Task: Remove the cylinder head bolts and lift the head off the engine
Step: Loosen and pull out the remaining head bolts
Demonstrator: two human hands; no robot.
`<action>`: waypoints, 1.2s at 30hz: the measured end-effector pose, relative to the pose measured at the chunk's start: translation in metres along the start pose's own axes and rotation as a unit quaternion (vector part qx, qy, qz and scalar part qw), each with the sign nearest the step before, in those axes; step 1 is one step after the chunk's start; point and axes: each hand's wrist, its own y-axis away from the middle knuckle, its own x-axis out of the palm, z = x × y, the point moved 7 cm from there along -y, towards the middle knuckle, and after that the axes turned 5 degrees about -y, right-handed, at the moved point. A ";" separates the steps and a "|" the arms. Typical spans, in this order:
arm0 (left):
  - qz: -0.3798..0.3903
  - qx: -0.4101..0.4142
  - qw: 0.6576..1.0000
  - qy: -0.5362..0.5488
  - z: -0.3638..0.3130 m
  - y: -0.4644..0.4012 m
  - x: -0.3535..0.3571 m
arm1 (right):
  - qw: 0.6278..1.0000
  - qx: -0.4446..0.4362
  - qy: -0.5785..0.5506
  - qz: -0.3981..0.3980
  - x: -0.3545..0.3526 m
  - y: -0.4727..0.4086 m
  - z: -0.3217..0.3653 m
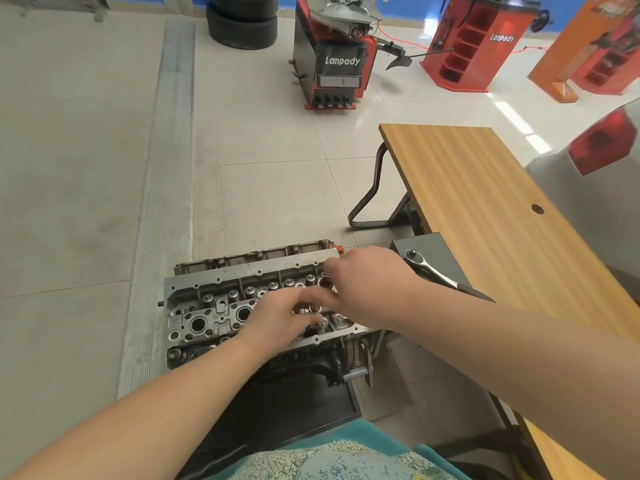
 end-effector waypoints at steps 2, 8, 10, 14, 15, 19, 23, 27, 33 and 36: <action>-0.053 -0.038 0.998 0.006 0.007 0.002 -0.002 | 0.998 0.040 0.035 0.031 0.005 -0.005 -0.001; 0.061 0.031 0.997 -0.023 -0.002 0.000 0.008 | 0.998 0.046 -0.010 0.046 0.004 -0.003 -0.004; 0.084 0.012 0.996 -0.039 -0.001 -0.004 0.009 | 0.998 0.054 -0.001 0.032 0.001 -0.001 -0.004; 0.040 -0.007 0.997 -0.058 -0.001 -0.010 0.005 | 0.997 0.070 0.016 0.028 0.005 -0.007 0.001; 0.036 0.005 0.998 -0.056 -0.002 -0.011 0.005 | 0.998 0.054 0.013 0.034 0.008 -0.008 0.004; 0.120 0.028 0.992 -0.036 0.000 -0.006 0.011 | 0.995 -0.082 0.026 0.059 0.012 -0.003 0.016; 0.118 0.019 0.990 -0.079 0.006 -0.012 0.010 | 0.978 -0.198 0.032 0.058 0.008 0.004 0.021; 0.042 0.022 0.998 -0.047 -0.003 -0.012 0.001 | 0.998 -0.034 -0.036 0.043 0.005 0.000 0.010; 0.032 0.052 0.997 -0.049 -0.015 -0.010 0.000 | 0.998 0.005 0.031 0.061 0.016 -0.002 0.013; 0.131 0.046 0.987 -0.079 -0.002 -0.010 0.010 | 0.991 -0.094 -0.003 0.097 0.012 0.002 0.019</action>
